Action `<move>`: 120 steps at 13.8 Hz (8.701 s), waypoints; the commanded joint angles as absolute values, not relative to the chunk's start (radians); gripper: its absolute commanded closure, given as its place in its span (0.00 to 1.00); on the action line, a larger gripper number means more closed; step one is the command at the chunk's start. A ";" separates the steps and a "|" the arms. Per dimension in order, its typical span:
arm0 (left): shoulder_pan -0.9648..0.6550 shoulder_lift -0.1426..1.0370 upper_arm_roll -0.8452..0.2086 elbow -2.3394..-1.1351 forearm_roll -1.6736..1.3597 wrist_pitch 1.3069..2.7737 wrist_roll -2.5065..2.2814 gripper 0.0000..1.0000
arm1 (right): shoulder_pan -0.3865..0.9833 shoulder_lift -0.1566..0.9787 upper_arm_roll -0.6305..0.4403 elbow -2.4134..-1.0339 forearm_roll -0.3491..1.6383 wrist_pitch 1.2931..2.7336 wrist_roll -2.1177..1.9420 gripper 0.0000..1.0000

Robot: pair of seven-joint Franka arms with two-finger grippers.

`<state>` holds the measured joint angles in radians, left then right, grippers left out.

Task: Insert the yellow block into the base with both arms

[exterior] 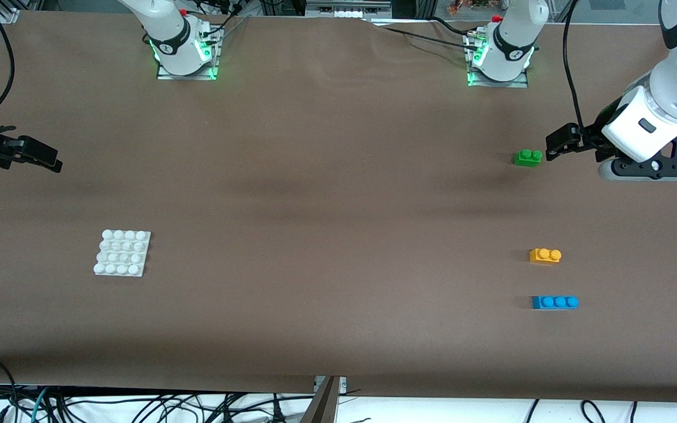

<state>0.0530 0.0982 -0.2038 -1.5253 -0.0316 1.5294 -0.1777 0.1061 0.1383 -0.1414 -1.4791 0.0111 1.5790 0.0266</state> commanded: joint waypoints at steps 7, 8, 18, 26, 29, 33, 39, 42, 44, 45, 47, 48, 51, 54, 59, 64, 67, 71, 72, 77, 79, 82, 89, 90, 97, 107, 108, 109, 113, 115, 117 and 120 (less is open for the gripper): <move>0.052 0.106 -0.209 -1.497 -0.015 1.506 -0.181 0.00 | 0.087 0.143 -0.135 -1.473 0.009 1.589 0.028 0.00; 0.052 0.106 -0.210 -1.497 -0.015 1.506 -0.181 0.00 | 0.092 0.143 -0.132 -1.473 0.009 1.592 0.028 0.00; 0.052 0.107 -0.210 -1.496 -0.012 1.506 -0.183 0.00 | 0.092 0.143 -0.133 -1.473 0.005 1.592 0.029 0.00; 0.052 0.107 -0.206 -1.496 -0.012 1.506 -0.176 0.00 | 0.092 0.144 -0.135 -1.473 0.002 1.594 0.029 0.00; 0.052 0.107 -0.206 -1.496 -0.011 1.506 -0.176 0.00 | 0.092 0.144 -0.135 -1.473 0.002 1.594 0.029 0.00; 0.052 0.107 -0.207 -1.496 -0.011 1.506 -0.176 0.00 | 0.092 0.144 -0.135 -1.473 0.000 1.605 0.028 0.00; 0.051 0.107 -0.210 -1.494 -0.006 1.506 -0.181 0.00 | 0.097 0.144 -0.133 -1.473 -0.002 1.606 0.028 0.00; 0.049 0.115 -0.207 -1.494 -0.008 1.506 -0.179 0.00 | 0.095 0.144 -0.133 -1.473 -0.002 1.606 0.028 0.00; 0.049 0.115 -0.209 -1.496 -0.008 1.506 -0.179 0.00 | 0.095 0.144 -0.133 -1.473 -0.002 1.606 0.029 0.00; 0.048 0.115 -0.209 -1.496 -0.006 1.506 -0.178 0.00 | 0.095 0.144 -0.133 -1.473 -0.002 1.606 0.028 0.00; 0.048 0.115 -0.209 -1.496 -0.008 1.506 -0.178 0.00 | 0.097 0.146 -0.133 -1.473 -0.002 1.608 0.029 0.00; 0.048 0.117 -0.209 -1.494 -0.008 1.506 -0.176 0.00 | 0.095 0.149 -0.133 -1.473 -0.002 1.614 0.031 0.00; 0.048 0.117 -0.209 -1.496 -0.008 1.506 -0.176 0.00 | 0.087 0.152 -0.137 -1.474 -0.003 1.621 0.037 0.00; 0.048 0.117 -0.209 -1.496 -0.008 1.506 -0.178 0.00 | 0.078 0.208 -0.138 -1.474 -0.002 1.635 0.034 0.00; 0.048 0.117 -0.209 -1.496 -0.011 1.508 -0.179 0.00 | 0.028 0.319 -0.144 -1.524 -0.071 1.768 0.023 0.00; 0.048 0.117 -0.209 -1.496 -0.011 1.508 -0.173 0.00 | 0.011 0.408 -0.144 -1.681 -0.061 2.015 0.038 0.00; 0.048 0.117 -0.209 -1.494 -0.011 1.508 -0.172 0.00 | 0.011 0.448 -0.144 -1.729 -0.071 2.098 0.023 0.00; 0.048 0.117 -0.209 -1.496 -0.011 1.508 -0.172 0.00 | 0.006 0.524 -0.144 -1.750 -0.069 2.207 0.023 0.00; 0.048 0.118 -0.209 -1.496 -0.011 1.508 -0.172 0.00 | 0.005 0.541 -0.144 -1.753 -0.068 2.223 0.023 0.00; 0.048 0.118 -0.209 -1.494 -0.009 1.508 -0.170 0.00 | 0.003 0.594 -0.144 -1.790 -0.063 2.359 0.025 0.00; 0.048 0.117 -0.209 -1.496 -0.008 1.508 -0.170 0.00 | 0.002 0.598 -0.144 -1.793 -0.063 2.381 0.025 0.00; 0.048 0.118 -0.209 -1.496 -0.008 1.508 -0.170 0.00 | -0.006 0.609 -0.144 -1.793 -0.064 2.399 0.021 0.00; 0.048 0.117 -0.209 -1.496 -0.008 1.508 -0.169 0.00 | -0.008 0.647 -0.143 -1.801 -0.063 2.479 0.023 0.00; 0.048 0.118 -0.209 -1.496 -0.008 1.508 -0.169 0.00 | -0.008 0.653 -0.141 -1.812 -0.063 2.505 0.023 0.00; 0.048 0.117 -0.209 -1.496 -0.008 1.508 -0.169 0.00 | -0.003 0.676 -0.091 -1.835 -0.052 2.605 0.044 0.00; 0.048 0.117 -0.209 -1.496 -0.008 1.508 -0.169 0.00 | 0.089 0.727 -0.012 -1.816 0.018 2.707 0.148 0.00; 0.048 0.118 -0.209 -1.496 -0.008 1.508 -0.169 0.00 | 0.116 0.735 -0.012 -1.806 0.020 2.711 0.181 0.00; 0.048 0.117 -0.209 -1.496 -0.008 1.508 -0.169 0.00 | 0.141 0.742 -0.012 -1.796 0.020 2.712 0.201 0.00; 0.048 0.117 -0.207 -1.496 -0.008 1.508 -0.169 0.00 | 0.221 0.756 -0.012 -1.773 0.018 2.712 0.297 0.00; 0.048 0.117 -0.209 -1.496 -0.008 1.508 -0.169 0.00 | 0.271 0.767 -0.012 -1.753 0.020 2.712 0.336 0.00; 0.048 0.118 -0.207 -1.496 -0.008 1.508 -0.169 0.00 | 0.339 0.797 -0.014 -1.709 0.021 2.711 0.440 0.00; 0.048 0.117 -0.209 -1.496 -0.008 1.508 -0.169 0.00 | 0.400 0.834 -0.014 -1.661 0.021 2.711 0.492 0.00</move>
<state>0.0503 0.1042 -0.2045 -1.5247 -0.0316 1.5293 -0.1776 0.3654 0.7604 -0.0148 -1.7188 0.0032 2.6981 0.4612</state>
